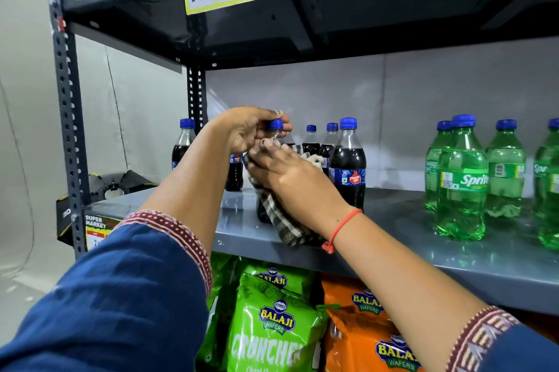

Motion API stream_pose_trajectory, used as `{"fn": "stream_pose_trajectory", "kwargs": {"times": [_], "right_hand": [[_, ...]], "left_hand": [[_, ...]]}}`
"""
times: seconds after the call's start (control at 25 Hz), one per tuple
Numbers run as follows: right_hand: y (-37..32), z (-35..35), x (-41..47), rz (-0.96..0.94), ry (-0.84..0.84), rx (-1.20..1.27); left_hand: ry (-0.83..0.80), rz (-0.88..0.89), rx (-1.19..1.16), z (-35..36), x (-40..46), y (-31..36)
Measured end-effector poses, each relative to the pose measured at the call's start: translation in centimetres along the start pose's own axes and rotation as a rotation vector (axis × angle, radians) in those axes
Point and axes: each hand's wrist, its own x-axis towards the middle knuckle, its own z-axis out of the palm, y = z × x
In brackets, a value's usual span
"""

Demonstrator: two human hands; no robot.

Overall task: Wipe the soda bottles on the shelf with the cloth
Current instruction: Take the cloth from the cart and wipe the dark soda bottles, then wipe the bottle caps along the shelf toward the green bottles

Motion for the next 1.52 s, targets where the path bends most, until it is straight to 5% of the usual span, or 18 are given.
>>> {"fn": "stream_pose_trajectory", "kwargs": {"times": [0.24, 0.48, 0.84, 1.04, 1.12, 1.2, 1.32, 1.52], "right_hand": [[-0.5, -0.4, -0.1, 0.152, -0.007, 0.093], [-2.9, -0.3, -2.4, 0.267, -0.209, 0.214], [-3.9, -3.1, -3.2, 0.359, -0.227, 0.134], [-2.9, -6.3, -7.2, 0.353, -0.056, 0.084], [-1.7, -7.4, -8.7, 0.4, 0.051, 0.044], [-0.3, -7.7, -9.5, 0.451, 0.157, 0.003], [1.5, -7.4, -9.6, 0.452, 0.254, -0.034], [2.7, -5.4, -8.8, 0.341, -0.207, 0.016]], "left_hand": [[0.002, -0.009, -0.012, 0.2, -0.3, 0.0], [0.016, 0.014, -0.033, 0.2, 0.0, -0.2], [0.081, 0.035, 0.021, 0.2, -0.5, -0.2], [0.537, 0.568, 0.207, 2.4, -1.5, 1.9], [0.446, 0.719, 0.27, 5.4, -2.1, 3.1], [0.263, 0.655, 0.287, 8.5, -1.7, 3.2], [0.076, 0.326, 0.26, 11.3, 0.2, 1.8], [-0.014, 0.148, 0.073, 10.9, 1.3, 0.8]]}}
